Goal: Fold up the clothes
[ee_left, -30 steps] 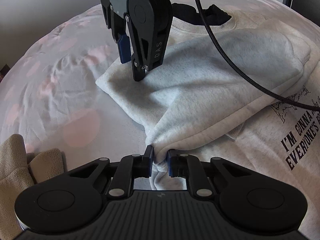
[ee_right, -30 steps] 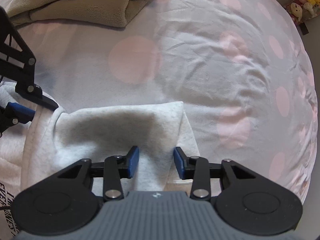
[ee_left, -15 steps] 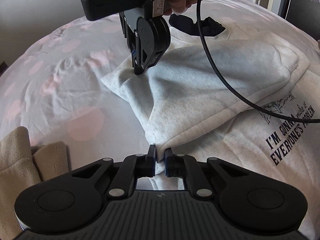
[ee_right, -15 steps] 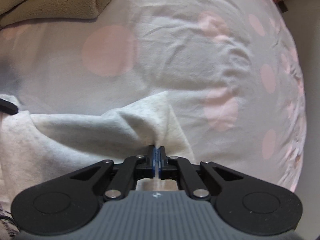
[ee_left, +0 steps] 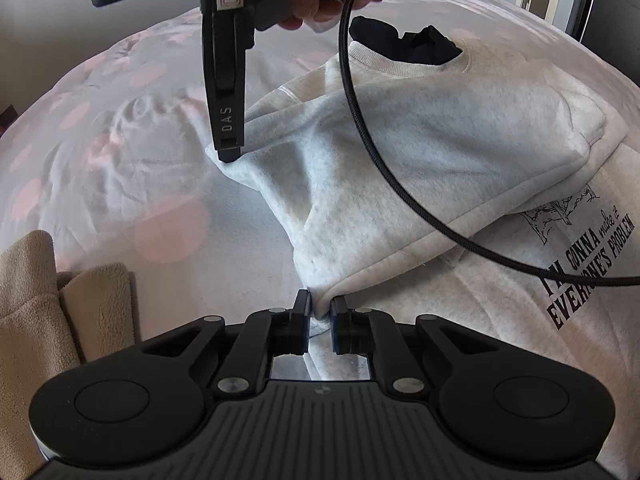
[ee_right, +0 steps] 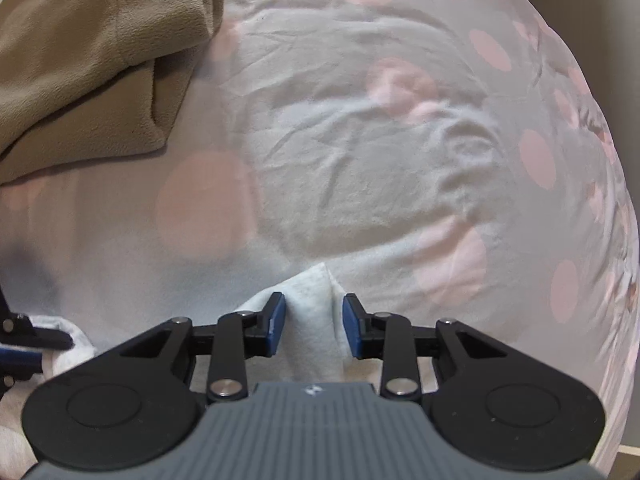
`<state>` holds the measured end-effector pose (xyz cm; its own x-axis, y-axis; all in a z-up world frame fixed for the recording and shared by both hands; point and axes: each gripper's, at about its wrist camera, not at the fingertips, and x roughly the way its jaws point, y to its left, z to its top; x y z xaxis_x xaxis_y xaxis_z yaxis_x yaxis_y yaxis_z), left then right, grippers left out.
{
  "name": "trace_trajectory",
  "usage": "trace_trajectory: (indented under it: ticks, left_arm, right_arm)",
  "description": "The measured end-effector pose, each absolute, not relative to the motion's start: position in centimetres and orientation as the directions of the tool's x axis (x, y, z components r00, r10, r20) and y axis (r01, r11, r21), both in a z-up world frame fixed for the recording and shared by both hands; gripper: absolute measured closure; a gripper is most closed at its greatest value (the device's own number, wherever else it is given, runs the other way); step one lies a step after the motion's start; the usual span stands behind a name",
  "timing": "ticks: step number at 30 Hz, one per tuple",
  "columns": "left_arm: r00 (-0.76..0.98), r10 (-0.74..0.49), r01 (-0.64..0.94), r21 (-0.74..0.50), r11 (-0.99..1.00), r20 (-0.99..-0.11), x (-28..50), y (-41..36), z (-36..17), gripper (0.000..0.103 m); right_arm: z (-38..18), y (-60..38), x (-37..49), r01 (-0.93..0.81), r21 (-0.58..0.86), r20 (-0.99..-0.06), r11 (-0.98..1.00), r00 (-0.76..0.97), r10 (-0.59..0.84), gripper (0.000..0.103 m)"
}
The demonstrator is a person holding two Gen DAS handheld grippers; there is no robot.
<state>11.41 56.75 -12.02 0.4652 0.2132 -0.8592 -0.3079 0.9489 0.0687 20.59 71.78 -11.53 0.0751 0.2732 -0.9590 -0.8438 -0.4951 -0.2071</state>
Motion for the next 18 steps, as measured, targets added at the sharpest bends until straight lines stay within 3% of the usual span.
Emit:
trace_trajectory:
  ticks: [1, 2, 3, 6, 11, 13, 16, 18]
  left_arm:
    - [0.467, 0.213, -0.308, 0.068, 0.949, -0.858, 11.4, 56.8, -12.0, 0.095]
    - [0.468, 0.213, -0.308, 0.068, 0.949, -0.858, 11.4, 56.8, -12.0, 0.095]
    - [0.469, 0.212, -0.307, 0.067, 0.949, -0.857, 11.4, 56.8, -12.0, 0.095]
    - [0.465, 0.214, -0.308, 0.07, 0.949, -0.859, 11.4, 56.9, -12.1, 0.097]
    - [0.409, 0.236, -0.32, 0.103, 0.942, -0.882, 11.1, 57.4, -12.9, 0.103]
    - [0.378, 0.272, -0.35, 0.135, 0.927, -0.885, 10.7, 57.8, -13.2, 0.103]
    - [0.402, 0.277, -0.377, 0.118, 0.919, -0.873, 9.9, 58.5, -12.3, 0.103]
    - [0.434, 0.283, -0.398, 0.1, 0.912, -0.855, 9.5, 58.8, -11.2, 0.102]
  right_arm:
    - [-11.7, 71.9, 20.6, -0.848, -0.204, -0.96, -0.49, 0.076, 0.268, 0.073]
    - [-11.9, 72.1, 20.5, -0.851, -0.2, -0.962, -0.485, 0.076, 0.263, 0.09]
    - [-12.1, 72.2, 20.5, -0.855, -0.197, -0.963, -0.48, 0.077, 0.258, 0.098]
    - [-11.7, 72.3, 20.1, -0.842, -0.278, -0.937, -0.462, 0.132, 0.323, 0.101]
    - [-12.1, 72.5, 20.7, -0.873, -0.285, -0.928, -0.396, 0.148, 0.343, 0.101]
    - [-12.0, 72.5, 21.1, -0.885, -0.283, -0.925, -0.37, 0.15, 0.349, 0.097]
    - [-10.5, 72.2, 21.9, -0.908, -0.25, -0.926, -0.336, 0.123, 0.356, 0.07]
    - [-9.0, 71.4, 22.6, -0.916, -0.253, -0.917, -0.31, 0.125, 0.378, 0.064]
